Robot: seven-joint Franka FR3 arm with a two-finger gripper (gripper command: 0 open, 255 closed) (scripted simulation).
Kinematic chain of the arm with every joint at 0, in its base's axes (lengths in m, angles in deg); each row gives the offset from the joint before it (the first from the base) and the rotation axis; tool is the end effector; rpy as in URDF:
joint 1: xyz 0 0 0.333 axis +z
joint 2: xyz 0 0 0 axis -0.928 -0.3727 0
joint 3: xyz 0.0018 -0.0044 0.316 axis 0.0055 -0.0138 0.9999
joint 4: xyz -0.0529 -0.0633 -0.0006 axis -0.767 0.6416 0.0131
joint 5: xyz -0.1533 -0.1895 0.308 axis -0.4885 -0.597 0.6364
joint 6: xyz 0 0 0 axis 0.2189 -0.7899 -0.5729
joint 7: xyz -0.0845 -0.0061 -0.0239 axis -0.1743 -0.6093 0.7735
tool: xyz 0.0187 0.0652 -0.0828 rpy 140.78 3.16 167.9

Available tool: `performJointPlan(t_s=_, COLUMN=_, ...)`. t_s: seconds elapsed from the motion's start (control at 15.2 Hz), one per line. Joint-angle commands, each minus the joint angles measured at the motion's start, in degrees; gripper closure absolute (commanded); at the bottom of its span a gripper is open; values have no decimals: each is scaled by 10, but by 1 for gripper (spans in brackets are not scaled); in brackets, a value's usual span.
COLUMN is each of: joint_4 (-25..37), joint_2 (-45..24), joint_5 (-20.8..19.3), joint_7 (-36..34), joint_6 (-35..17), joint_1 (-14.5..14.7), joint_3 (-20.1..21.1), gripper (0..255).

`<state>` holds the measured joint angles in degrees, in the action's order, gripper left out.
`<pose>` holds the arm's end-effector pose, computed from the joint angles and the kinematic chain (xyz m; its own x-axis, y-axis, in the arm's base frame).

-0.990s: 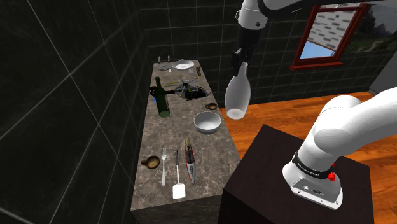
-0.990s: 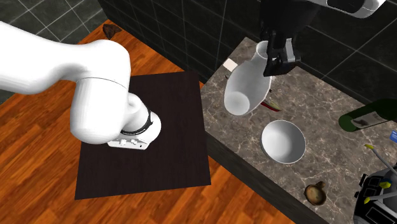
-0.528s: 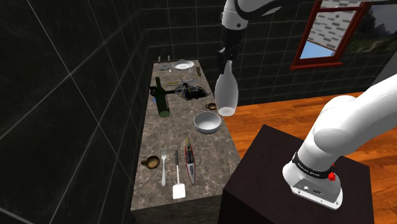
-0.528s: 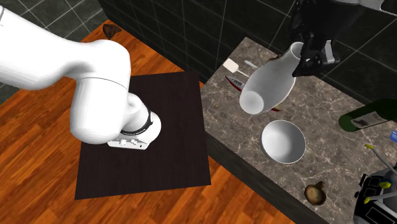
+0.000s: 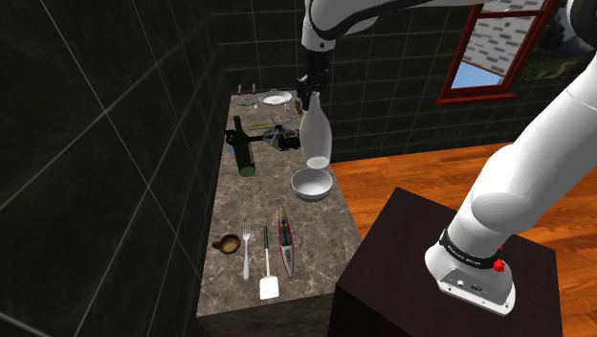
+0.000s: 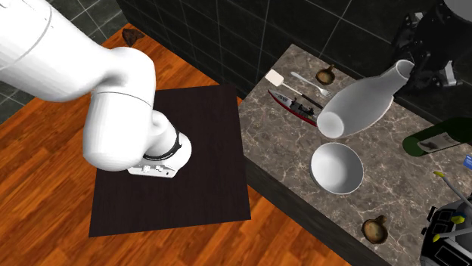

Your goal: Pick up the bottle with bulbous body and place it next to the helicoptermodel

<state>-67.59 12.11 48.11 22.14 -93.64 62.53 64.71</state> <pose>0.5109 -0.0211 0.5340 0.9923 -0.0223 0.1217 -0.0219 -0.9997 -0.0050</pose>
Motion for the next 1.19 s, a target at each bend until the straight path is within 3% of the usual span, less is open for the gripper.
performJointPlan(t_s=0.0, joint_4=48, joint_2=-51, joint_5=-3, joint_7=-2, joint_6=-4, joint_1=0, joint_3=1, gripper=255)
performJointPlan(t_s=0.4, joint_4=191, joint_2=-191, joint_5=-11, joint_7=-6, joint_6=0, joint_1=1, joint_3=2, gripper=255)
performJointPlan(t_s=0.73, joint_4=345, joint_2=-318, joint_5=-18, joint_7=-8, joint_6=28, joint_1=4, joint_3=1, gripper=255)
performJointPlan(t_s=0.92, joint_4=465, joint_2=-405, joint_5=-22, joint_7=-9, joint_6=60, joint_1=7, joint_3=0, gripper=255)
performJointPlan(t_s=1.12, joint_4=635, joint_2=-517, joint_5=-25, joint_7=-8, joint_6=117, joint_1=12, joint_3=-1, gripper=255)
